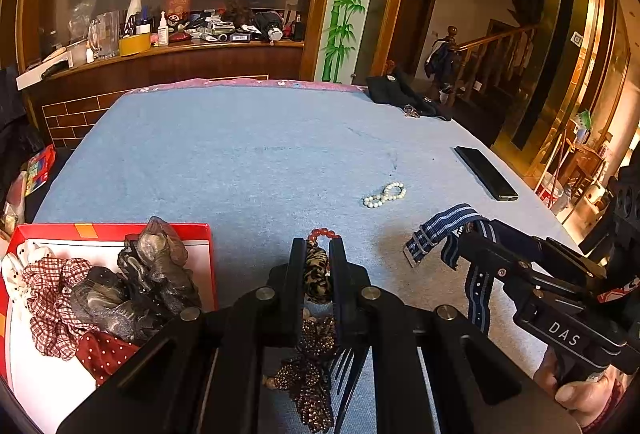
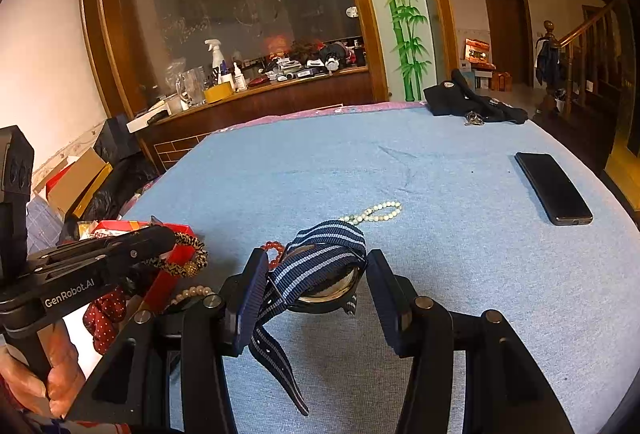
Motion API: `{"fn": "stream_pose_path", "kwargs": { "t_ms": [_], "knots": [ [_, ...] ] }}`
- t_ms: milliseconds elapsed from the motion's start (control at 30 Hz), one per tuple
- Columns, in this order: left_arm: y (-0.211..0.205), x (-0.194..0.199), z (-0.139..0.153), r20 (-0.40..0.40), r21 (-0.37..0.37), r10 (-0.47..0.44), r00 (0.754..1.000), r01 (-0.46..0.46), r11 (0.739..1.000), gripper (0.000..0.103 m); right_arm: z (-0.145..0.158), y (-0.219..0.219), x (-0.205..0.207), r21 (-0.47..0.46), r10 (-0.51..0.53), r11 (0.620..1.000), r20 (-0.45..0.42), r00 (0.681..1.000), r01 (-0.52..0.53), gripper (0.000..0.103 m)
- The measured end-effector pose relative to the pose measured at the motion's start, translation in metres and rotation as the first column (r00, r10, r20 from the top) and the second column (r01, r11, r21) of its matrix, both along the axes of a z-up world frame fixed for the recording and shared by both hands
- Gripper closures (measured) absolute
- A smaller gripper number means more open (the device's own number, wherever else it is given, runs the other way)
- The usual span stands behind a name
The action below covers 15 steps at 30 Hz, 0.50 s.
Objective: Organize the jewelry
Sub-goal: 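Carry the held scrunchie and striped strap up and over the tray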
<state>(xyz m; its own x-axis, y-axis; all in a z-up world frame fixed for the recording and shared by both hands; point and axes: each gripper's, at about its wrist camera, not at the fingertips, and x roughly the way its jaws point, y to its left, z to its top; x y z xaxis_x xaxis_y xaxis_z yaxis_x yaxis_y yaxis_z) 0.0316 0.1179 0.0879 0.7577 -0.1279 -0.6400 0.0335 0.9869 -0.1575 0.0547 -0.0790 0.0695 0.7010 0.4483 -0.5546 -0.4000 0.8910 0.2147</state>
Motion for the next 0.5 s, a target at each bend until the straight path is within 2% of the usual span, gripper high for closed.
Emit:
{"fn": "stream_pose_path", "kwargs": {
  "t_ms": [500],
  "knots": [
    [0.0004, -0.0006, 0.0006, 0.004, 0.004, 0.003, 1.0, -0.003, 1.0, 0.093, 0.0009, 0.0034, -0.0004, -0.002, 0.009, 1.0, 0.004, 1.0, -0.009, 0.048]
  ]
}}
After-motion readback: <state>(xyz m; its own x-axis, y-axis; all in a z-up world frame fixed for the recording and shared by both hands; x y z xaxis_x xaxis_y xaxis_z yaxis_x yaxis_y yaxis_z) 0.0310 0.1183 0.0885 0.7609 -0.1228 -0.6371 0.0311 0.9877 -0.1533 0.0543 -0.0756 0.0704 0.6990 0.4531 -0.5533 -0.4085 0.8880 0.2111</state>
